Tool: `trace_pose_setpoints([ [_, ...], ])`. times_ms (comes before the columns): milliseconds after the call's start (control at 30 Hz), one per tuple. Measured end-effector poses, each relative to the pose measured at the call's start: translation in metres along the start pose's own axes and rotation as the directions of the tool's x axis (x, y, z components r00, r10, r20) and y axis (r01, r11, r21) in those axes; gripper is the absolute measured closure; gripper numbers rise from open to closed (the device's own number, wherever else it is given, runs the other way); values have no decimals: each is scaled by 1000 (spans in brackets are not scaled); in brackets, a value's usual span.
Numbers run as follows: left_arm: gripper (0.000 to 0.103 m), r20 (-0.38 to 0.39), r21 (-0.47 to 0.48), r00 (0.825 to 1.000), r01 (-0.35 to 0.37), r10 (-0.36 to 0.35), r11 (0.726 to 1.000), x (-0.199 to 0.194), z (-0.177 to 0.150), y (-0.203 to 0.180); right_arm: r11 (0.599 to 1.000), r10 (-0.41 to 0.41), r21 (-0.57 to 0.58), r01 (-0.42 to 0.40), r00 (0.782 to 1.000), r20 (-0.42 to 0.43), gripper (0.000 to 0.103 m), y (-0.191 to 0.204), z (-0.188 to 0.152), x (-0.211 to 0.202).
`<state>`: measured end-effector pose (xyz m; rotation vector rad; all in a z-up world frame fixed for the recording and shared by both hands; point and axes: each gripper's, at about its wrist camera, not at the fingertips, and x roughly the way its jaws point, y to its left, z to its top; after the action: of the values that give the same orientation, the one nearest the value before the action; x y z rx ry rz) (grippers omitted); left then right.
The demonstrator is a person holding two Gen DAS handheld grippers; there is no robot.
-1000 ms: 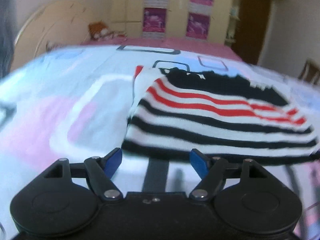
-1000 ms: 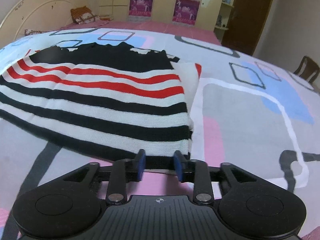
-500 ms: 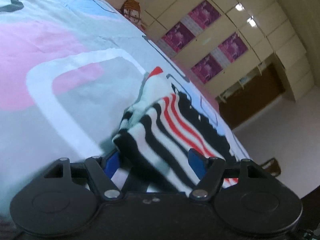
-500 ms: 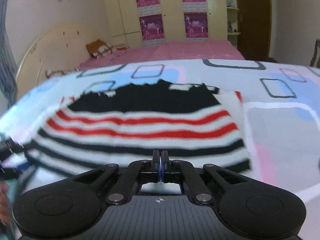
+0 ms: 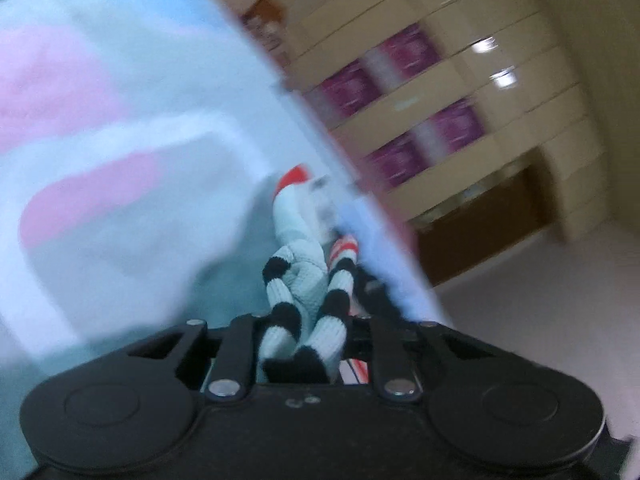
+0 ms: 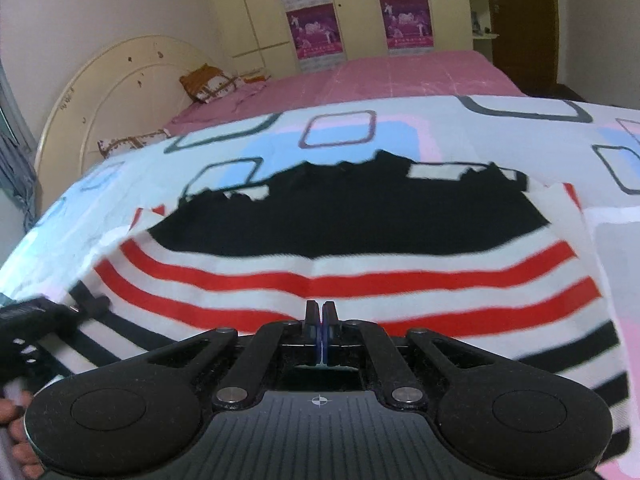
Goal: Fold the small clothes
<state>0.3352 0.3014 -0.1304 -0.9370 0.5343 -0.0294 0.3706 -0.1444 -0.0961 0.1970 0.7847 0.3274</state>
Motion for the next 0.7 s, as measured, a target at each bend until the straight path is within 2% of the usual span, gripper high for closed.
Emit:
trace_pose_setpoints([
  [67, 86, -3, 21, 1000, -14, 14, 1000, 0, 1, -3, 1000, -3, -12, 3, 1000, -5, 103, 5, 0, 6],
  [133, 86, -60, 62, 992, -105, 108, 993, 15, -2, 5, 998, -42, -40, 39, 996, -83, 103, 5, -8, 26],
  [167, 86, -88, 32, 988, -125, 127, 992, 19, -4, 13, 998, -41, -48, 38, 997, -65, 103, 4, -11, 28],
  [233, 86, -79, -13, 993, -91, 90, 996, 16, -5, 22, 998, -40, -48, 36, 997, -72, 103, 3, -10, 27],
  [400, 86, -47, 9, 996, -82, 82, 997, 12, -4, 10, 999, -26, -43, 23, 997, -72, 103, -4, -10, 25],
  [600, 86, -4, 108, 999, -40, 41, 993, 9, -2, -35, 999, 23, -27, -25, 997, -68, 103, -9, -7, 29],
  [700, 86, 3, 166, 1000, -14, 14, 986, 10, -8, -71, 996, 84, 11, -83, 994, -70, 103, -21, -3, 27],
])
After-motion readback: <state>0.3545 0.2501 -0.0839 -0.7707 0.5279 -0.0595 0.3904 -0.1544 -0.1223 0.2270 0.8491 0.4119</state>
